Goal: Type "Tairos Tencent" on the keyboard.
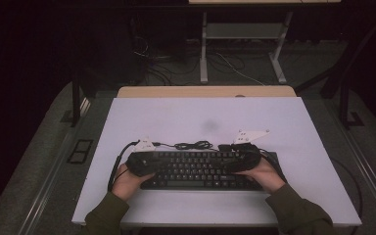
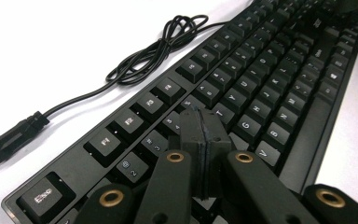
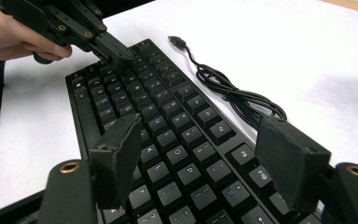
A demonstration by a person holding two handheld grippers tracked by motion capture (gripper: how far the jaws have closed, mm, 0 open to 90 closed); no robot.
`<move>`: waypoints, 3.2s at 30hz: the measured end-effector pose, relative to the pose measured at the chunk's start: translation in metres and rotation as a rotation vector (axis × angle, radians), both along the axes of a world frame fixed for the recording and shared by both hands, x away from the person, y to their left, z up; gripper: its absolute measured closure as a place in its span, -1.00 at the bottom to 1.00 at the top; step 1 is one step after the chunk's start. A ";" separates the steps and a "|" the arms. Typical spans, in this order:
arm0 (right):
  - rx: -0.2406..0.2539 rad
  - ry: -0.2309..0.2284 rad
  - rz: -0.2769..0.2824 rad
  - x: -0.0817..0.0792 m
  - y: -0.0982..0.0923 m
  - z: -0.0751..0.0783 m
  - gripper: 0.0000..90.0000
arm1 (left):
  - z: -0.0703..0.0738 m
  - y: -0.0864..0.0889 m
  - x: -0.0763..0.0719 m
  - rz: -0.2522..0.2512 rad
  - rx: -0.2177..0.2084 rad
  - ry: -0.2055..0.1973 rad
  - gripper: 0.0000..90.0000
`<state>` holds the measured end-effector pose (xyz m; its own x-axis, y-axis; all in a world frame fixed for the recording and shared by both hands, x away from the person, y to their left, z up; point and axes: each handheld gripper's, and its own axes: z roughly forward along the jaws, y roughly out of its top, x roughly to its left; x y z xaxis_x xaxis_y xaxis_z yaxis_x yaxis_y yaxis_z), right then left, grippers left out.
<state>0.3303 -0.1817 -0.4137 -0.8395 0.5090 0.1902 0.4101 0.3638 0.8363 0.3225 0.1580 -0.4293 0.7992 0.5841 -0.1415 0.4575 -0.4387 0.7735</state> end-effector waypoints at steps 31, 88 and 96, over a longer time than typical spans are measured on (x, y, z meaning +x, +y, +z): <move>0.001 0.013 0.002 0.001 0.000 0.000 -0.20 | 0.001 0.000 0.000 0.016 -0.035 0.029 0.31; -0.044 0.091 0.139 -0.004 0.052 -0.011 0.98 | 0.002 -0.005 -0.003 0.009 -0.012 -0.021 -0.62; -0.072 0.106 0.166 -0.008 0.064 -0.017 0.98 | 0.001 -0.006 -0.003 0.009 -0.011 -0.021 -0.62</move>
<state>0.3225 -0.1174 -0.4307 -0.8904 0.3806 0.2498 0.4235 0.4911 0.7612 0.3190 0.1521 -0.4280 0.7969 0.5896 -0.1316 0.4452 -0.4259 0.7876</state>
